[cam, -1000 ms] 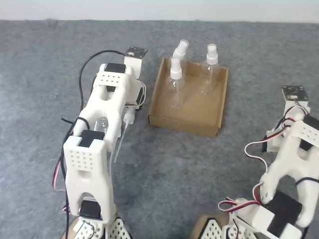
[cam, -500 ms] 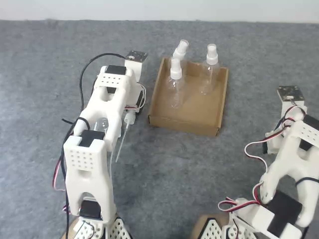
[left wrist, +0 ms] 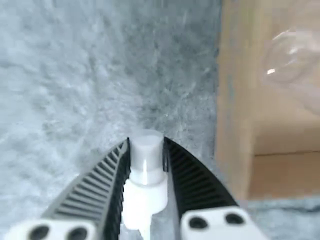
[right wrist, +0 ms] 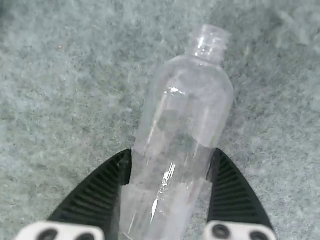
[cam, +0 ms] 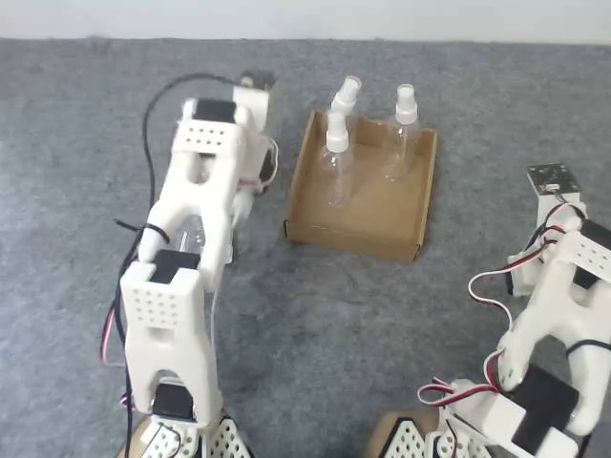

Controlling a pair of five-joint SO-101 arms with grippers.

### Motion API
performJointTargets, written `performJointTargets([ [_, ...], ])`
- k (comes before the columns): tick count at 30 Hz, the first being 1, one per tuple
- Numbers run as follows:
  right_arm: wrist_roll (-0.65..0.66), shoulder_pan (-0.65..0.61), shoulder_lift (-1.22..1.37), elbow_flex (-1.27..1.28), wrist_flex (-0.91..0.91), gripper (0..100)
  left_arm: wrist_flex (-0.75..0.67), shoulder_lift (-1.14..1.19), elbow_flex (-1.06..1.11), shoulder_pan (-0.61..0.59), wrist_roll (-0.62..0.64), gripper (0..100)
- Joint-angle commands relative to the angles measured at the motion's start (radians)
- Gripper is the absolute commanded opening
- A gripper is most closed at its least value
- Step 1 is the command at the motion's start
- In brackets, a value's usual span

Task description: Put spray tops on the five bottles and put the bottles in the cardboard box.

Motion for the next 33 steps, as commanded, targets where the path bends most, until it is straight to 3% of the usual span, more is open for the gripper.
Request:
performJointTargets([
  [1, 0.011, 0.007, -0.007, -0.037, 0.012, 19.5, 0.155, -0.129, -0.248, -0.012, 0.017, 2],
  [5, 0.011, 0.007, -0.004, -0.035, 0.012, 28.1, 0.196, -0.195, -0.326, -0.040, 0.043, 2],
  [8, 0.011, 0.002, -0.007, -0.035, 0.010, 27.3, 0.196, -0.262, -0.298, -0.060, 0.057, 2],
  [17, -0.071, 0.004, 0.039, -0.176, 0.012, 27.2, 0.158, -0.476, -0.076, -0.048, 0.055, 2],
  [24, -0.091, 0.002, 0.295, -0.419, 0.127, 26.7, 0.038, -0.629, 0.168, -0.040, 0.052, 2],
  [33, -0.092, 0.004, 0.515, -0.548, 0.133, 12.8, -0.011, -0.752, 0.306, -0.040, 0.049, 2],
])
